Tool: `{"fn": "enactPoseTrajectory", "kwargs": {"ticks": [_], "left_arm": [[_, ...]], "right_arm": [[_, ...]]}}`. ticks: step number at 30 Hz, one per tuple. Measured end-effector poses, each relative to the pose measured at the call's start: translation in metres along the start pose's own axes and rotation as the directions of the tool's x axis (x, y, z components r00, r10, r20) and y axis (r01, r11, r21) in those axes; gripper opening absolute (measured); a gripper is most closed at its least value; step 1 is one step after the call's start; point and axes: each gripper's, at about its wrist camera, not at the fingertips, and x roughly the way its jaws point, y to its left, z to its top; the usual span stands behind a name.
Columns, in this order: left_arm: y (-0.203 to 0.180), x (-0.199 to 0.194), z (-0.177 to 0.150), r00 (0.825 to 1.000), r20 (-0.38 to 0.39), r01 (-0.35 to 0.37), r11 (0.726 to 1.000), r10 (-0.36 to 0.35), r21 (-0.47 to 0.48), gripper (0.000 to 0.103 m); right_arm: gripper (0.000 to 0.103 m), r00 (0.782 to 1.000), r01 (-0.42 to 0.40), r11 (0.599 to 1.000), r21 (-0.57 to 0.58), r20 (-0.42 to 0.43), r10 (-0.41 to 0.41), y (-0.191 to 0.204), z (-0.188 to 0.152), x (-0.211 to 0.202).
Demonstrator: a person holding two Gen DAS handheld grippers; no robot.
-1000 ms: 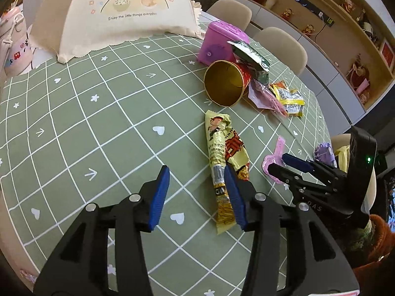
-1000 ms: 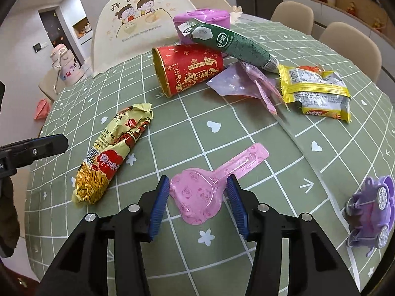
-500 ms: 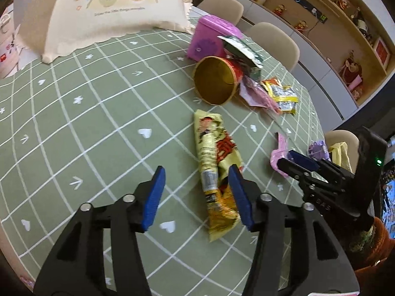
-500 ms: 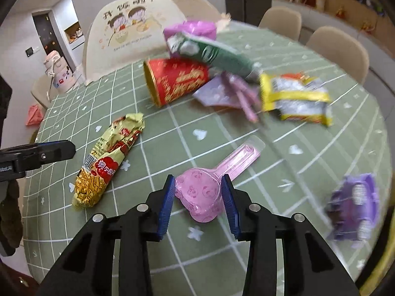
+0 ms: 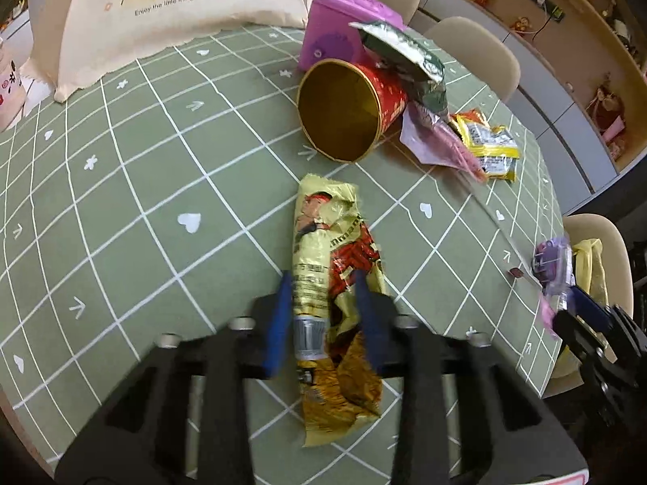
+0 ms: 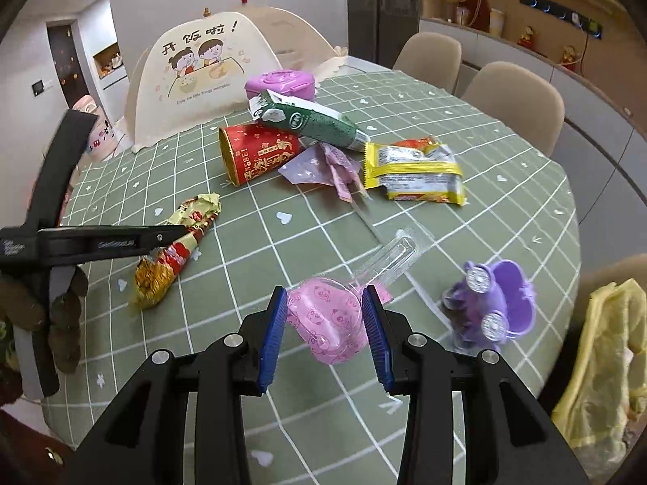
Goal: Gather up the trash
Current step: 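Lift the gold wrapper with the left tool while the right tool grasps the pink lollipop, then carry the gold wrapper and pink lollipop into the yellow bag and release both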
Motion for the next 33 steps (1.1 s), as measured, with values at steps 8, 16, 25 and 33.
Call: {"fn": "enactPoseTrajectory", "kwargs": {"ticks": [8,16,25,33], "left_arm": [[-0.034,-0.031,0.008,0.994,0.099,0.047,0.999,-0.048,0.014,0.02],[-0.092,-0.077,0.027,0.97,0.221,0.088,0.994,-0.101,0.069,0.021],[-0.183,-0.095,0.044,0.937,0.281,0.16,0.971,-0.207,0.18,0.021],[-0.276,-0.076,0.032,0.927,0.248,0.209,0.938,-0.281,0.278,0.021]], "right_arm": [[0.037,0.998,0.019,1.0,-0.023,0.058,-0.017,-0.028,0.003,-0.029],[0.037,0.985,0.042,0.998,-0.055,0.168,-0.033,-0.059,0.024,-0.069],[0.037,0.949,0.12,0.993,-0.01,0.296,-0.112,-0.125,0.034,-0.13],[0.037,0.931,0.187,0.98,0.069,0.307,-0.199,-0.203,0.004,-0.162]]}}
